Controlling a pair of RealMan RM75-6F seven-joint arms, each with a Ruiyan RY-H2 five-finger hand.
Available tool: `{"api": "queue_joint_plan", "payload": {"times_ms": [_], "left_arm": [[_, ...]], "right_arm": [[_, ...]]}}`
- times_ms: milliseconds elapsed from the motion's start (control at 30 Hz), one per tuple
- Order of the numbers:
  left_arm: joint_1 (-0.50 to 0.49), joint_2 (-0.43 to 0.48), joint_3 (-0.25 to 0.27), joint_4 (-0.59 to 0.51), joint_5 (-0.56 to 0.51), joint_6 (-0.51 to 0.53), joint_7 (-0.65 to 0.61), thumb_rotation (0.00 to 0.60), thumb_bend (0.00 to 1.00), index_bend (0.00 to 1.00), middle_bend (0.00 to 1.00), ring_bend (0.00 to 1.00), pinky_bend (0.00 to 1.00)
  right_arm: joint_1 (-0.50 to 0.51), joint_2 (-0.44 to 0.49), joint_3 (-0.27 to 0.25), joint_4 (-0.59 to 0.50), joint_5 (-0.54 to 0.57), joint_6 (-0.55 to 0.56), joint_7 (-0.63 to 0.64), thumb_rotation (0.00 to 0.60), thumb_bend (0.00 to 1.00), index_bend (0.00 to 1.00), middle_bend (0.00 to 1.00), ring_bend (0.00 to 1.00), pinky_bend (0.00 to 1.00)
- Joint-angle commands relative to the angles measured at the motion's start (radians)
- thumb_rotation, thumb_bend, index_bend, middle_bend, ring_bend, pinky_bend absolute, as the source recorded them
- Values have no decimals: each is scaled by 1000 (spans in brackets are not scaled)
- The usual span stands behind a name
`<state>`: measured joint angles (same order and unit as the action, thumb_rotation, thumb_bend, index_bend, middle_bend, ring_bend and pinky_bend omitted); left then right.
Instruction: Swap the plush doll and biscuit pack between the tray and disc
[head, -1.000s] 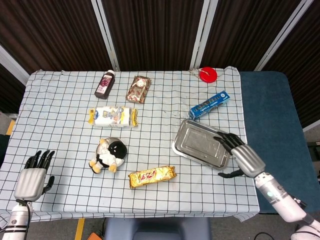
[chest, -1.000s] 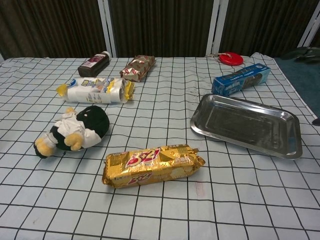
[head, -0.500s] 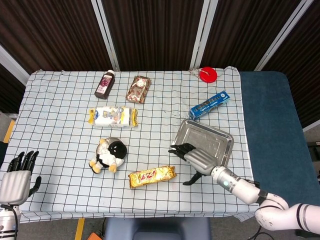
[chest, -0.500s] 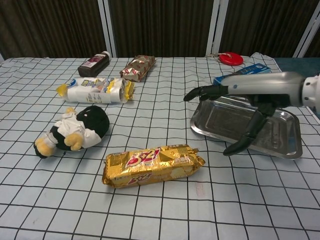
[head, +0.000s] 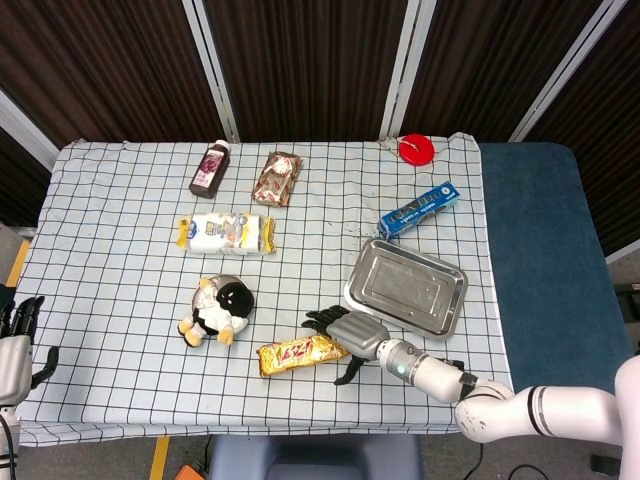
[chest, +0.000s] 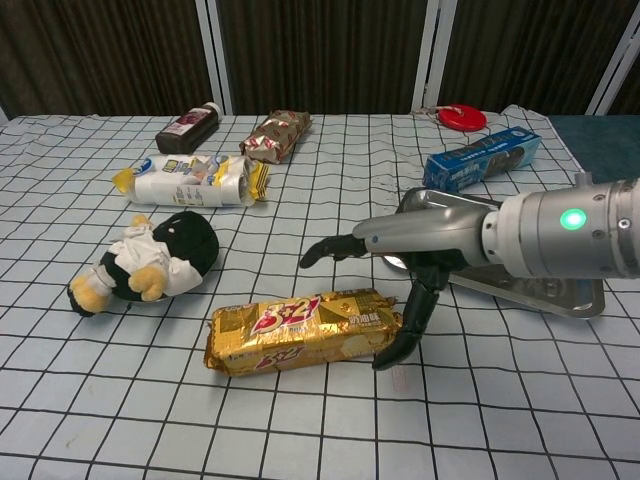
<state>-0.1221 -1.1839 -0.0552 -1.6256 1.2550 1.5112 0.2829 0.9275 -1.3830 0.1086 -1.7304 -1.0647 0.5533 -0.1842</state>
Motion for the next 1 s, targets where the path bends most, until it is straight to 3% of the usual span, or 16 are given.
{"api": "queue_joint_plan", "payload": {"times_ms": [33, 233, 500, 667, 767, 1000], "left_arm": [[6, 8, -12, -1, -8, -3, -12, 600, 432, 68, 93, 31, 148], [7, 13, -21, -3, -2, -11, -20, 600, 432, 69, 93, 31, 148], [7, 13, -29, -2, 3, -22, -23, 600, 432, 68, 93, 30, 148], [9, 14, -28, -5, 12, -25, -21, 600, 432, 68, 94, 31, 148], [10, 13, -28, -6, 15, -27, -19, 600, 432, 68, 93, 31, 148], [13, 12, -28, -8, 22, -29, -15, 600, 431, 68, 93, 31, 148]], "right_arm": [[37, -47, -29, 26, 72, 28, -61, 600, 60, 170, 44, 62, 40], [68, -106, -56, 65, 154, 67, -114, 600, 60, 228, 126, 130, 91], [73, -175, -69, 122, 193, 144, -155, 600, 110, 461, 318, 367, 226], [43, -226, -67, 166, 171, 247, -179, 600, 185, 692, 502, 604, 451], [21, -249, -63, 189, 147, 302, -189, 600, 228, 803, 580, 689, 542], [-26, -261, -47, 214, 78, 381, -172, 600, 288, 908, 658, 768, 615]]}}
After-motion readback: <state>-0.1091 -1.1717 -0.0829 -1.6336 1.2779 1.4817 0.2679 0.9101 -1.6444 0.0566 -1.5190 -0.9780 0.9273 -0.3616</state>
